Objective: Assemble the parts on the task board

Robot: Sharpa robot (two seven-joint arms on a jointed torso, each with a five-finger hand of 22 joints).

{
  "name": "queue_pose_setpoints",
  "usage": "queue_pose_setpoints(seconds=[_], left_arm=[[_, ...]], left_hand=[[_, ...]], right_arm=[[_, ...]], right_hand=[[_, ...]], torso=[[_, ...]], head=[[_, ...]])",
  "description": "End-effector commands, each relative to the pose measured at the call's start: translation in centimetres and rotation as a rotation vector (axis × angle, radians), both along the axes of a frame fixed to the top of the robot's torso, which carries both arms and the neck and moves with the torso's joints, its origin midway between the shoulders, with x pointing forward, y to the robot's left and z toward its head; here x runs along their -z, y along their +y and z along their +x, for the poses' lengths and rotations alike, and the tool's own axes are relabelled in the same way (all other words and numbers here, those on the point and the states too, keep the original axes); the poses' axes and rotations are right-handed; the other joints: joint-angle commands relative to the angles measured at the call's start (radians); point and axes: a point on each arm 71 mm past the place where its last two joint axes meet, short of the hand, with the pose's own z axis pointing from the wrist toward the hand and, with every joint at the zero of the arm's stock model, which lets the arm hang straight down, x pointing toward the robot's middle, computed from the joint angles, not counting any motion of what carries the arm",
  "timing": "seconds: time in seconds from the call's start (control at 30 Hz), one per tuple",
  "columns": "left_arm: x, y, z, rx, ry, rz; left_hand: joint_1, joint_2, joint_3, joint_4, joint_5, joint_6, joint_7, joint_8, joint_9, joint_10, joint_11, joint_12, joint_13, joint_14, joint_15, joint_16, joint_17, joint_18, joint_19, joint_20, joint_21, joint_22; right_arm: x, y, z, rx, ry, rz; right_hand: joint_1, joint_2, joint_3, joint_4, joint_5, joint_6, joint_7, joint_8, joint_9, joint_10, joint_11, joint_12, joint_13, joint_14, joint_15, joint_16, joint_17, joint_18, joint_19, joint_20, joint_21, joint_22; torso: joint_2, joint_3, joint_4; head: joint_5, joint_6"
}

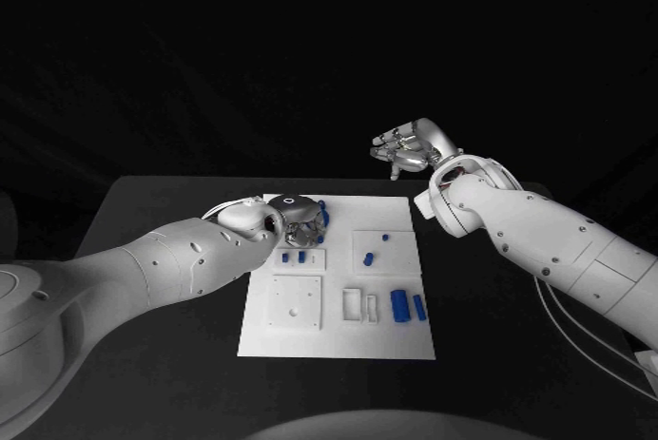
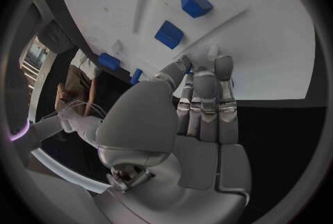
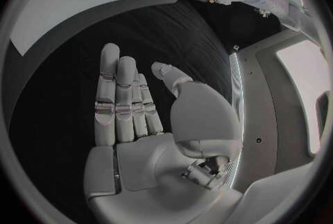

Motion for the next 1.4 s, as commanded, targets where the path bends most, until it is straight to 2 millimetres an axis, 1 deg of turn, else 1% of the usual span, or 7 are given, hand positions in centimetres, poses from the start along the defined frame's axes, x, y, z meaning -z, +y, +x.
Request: queue_pose_setpoints(seconds=[0.03, 0.33, 0.8, 0.9, 1.07, 1.23, 1.4], left_arm=[[0.19, -0.31, -0.22, 0.008, 0.014, -0.013], [0.09, -0.58, -0.32, 0.012, 0.012, -0.032], [0.11, -0.95, -0.51, 0.021, 0.022, -0.038], [0.12, -0.88, -0.47, 0.017, 0.023, -0.036], [0.19, -0.7, -0.36, 0.009, 0.025, -0.024], [0.25, -0.52, -0.25, 0.004, 0.022, -0.01], [0.27, -0.5, -0.23, 0.005, 0.02, -0.001]], left_hand=[[-0.006, 0.007, 0.0, 0.005, 0.0, -0.003, -0.001, -0.003, -0.001, -0.002, -0.004, -0.005, 0.0, 0.001, -0.004, 0.004, 0.0, 0.007, -0.003, -0.005, 0.005, 0.019], [-0.009, 0.0, -0.006, 0.011, -0.004, -0.026, -0.002, -0.004, -0.002, -0.004, -0.003, -0.005, -0.001, 0.001, -0.005, 0.002, -0.002, 0.003, -0.004, -0.008, 0.005, 0.018], [-0.006, 0.009, -0.002, 0.017, -0.003, -0.003, 0.011, -0.003, -0.002, 0.005, -0.005, -0.005, 0.0, 0.002, -0.007, 0.002, -0.001, 0.001, -0.004, -0.009, 0.005, 0.019], [-0.004, 0.014, 0.001, 0.019, -0.003, 0.006, 0.013, -0.002, -0.001, 0.014, -0.006, -0.005, 0.0, 0.002, -0.007, 0.002, -0.001, 0.001, -0.005, -0.009, 0.006, 0.019], [0.006, 0.036, 0.007, 0.02, -0.006, 0.048, 0.022, -0.002, 0.0, 0.058, -0.008, -0.005, 0.0, 0.001, 0.001, 0.003, 0.0, 0.003, -0.005, -0.006, 0.009, 0.02], [0.021, 0.056, 0.007, 0.007, -0.005, 0.07, 0.027, -0.002, 0.0, 0.084, -0.01, -0.004, 0.0, -0.001, 0.006, 0.006, 0.001, 0.011, -0.007, 0.0, 0.014, 0.021], [0.042, 0.073, 0.005, -0.017, -0.006, 0.108, 0.022, -0.001, 0.003, 0.123, -0.019, -0.004, 0.001, 0.0, 0.002, 0.007, 0.001, 0.015, -0.009, -0.001, 0.022, 0.022]], right_arm=[[-0.06, 0.14, -0.04, -0.008, -0.005, -0.009], [-0.08, 0.22, -0.04, -0.009, -0.005, -0.01], [-0.1, 0.25, -0.03, -0.009, -0.004, -0.011], [-0.11, 0.24, -0.03, -0.009, -0.004, -0.011], [-0.15, 0.24, -0.04, -0.007, -0.012, -0.018], [-0.2, 0.26, -0.05, -0.006, -0.02, -0.028], [-0.22, 0.29, -0.05, -0.006, -0.022, -0.03]], right_hand=[[-0.002, -0.007, 0.008, 0.002, 0.003, 0.004, 0.006, 0.0, 0.001, -0.003, 0.0, -0.006, -0.002, 0.009, -0.001, 0.006, 0.002, 0.021, 0.011, 0.001, 0.005, 0.003], [-0.002, -0.007, 0.008, 0.002, 0.003, 0.004, 0.006, 0.0, 0.001, -0.003, 0.0, -0.006, -0.002, 0.009, -0.001, 0.006, 0.002, 0.021, 0.011, 0.001, 0.005, 0.003], [-0.002, -0.008, 0.009, 0.002, 0.002, 0.005, 0.006, 0.0, 0.001, -0.002, 0.0, -0.006, -0.002, 0.009, -0.001, 0.008, 0.003, 0.021, 0.011, 0.001, 0.005, 0.006], [-0.002, -0.007, 0.012, 0.002, 0.001, 0.006, 0.005, 0.0, 0.001, -0.002, 0.0, -0.006, -0.002, 0.008, -0.002, 0.009, 0.003, 0.021, 0.011, 0.001, 0.005, 0.01], [-0.002, -0.008, 0.012, 0.001, 0.002, 0.007, 0.005, 0.0, 0.001, -0.001, 0.0, -0.006, -0.002, 0.008, -0.002, 0.008, 0.003, 0.02, 0.01, 0.001, 0.005, 0.011], [-0.001, -0.01, 0.014, 0.0, 0.008, 0.008, 0.005, 0.0, 0.001, -0.001, 0.0, -0.006, -0.002, 0.006, -0.002, 0.007, 0.002, 0.02, 0.009, 0.001, 0.003, 0.013], [-0.002, -0.01, 0.016, 0.0, 0.011, 0.009, 0.005, 0.0, 0.001, 0.0, -0.001, -0.006, -0.002, 0.007, -0.002, 0.007, 0.002, 0.02, 0.009, 0.0, 0.003, 0.014]], torso=[[0.0, 0.0001, 0.0018], [0.0, -0.0002, 0.0003], [0.0, 0.0002, 0.0013], [0.0, 0.0001, 0.0013], [0.0, -0.0007, 0.0014], [0.0, -0.0005, 0.001], [0.0, -0.0007, 0.0012]], head=[[-0.001, -0.002], [-0.001, -0.001], [-0.001, -0.003], [-0.001, -0.003], [-0.002, -0.003], [-0.003, -0.002], [-0.003, -0.003]])
